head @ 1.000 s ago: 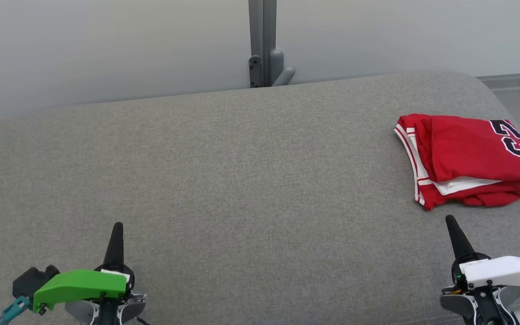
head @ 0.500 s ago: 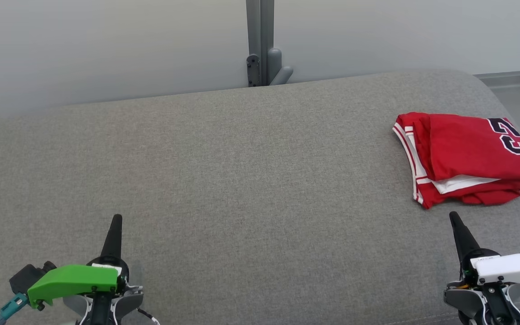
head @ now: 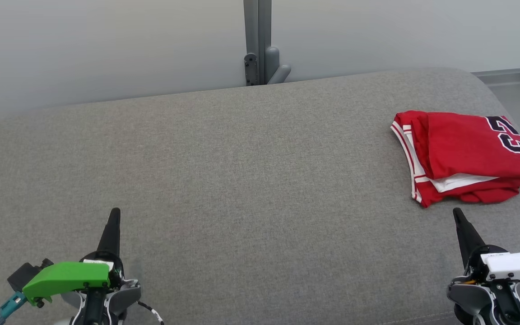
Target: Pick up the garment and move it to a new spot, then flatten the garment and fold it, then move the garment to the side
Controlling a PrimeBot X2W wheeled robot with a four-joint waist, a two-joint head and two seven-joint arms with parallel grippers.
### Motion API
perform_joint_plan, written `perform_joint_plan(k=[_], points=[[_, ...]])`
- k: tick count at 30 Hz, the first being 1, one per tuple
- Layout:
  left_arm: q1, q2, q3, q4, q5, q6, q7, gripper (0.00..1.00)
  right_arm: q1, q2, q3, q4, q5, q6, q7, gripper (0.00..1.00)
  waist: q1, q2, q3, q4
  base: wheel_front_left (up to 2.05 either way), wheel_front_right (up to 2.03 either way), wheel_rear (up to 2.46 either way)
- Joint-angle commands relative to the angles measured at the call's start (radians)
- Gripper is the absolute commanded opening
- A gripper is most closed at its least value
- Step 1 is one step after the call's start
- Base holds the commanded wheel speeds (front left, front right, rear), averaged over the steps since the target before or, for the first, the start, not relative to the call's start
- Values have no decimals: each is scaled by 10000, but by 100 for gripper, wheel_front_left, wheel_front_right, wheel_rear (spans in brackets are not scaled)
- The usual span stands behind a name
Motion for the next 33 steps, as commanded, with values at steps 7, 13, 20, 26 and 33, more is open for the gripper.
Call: perform_joint_plan(k=[7, 13, 20, 26, 33], points=[[-232, 48, 87, -88, -562, -134, 165, 0, -167, -51, -138, -79, 582, 4, 178, 0, 0, 0, 18, -29, 0, 0, 0], [-274, 49, 124, -108, -984, -176, 269, 0, -182, -49, -217, -76, 1001, 4, 278, 0, 0, 0, 34, -54, 0, 0, 0], [-325, 51, 157, -121, -1314, -236, 345, 0, -203, -43, -300, -76, 1357, 4, 399, 0, 0, 0, 51, -80, 0, 0, 0], [-322, 51, 153, -120, -1315, -230, 343, 0, -201, -18, -319, -71, 1322, 4, 419, 0, 0, 0, 51, -80, 0, 0, 0], [-322, 51, 153, -119, -1315, -231, 342, 0, -203, -1, -340, -68, 1299, 4, 424, 0, 0, 0, 51, -80, 0, 0, 0]])
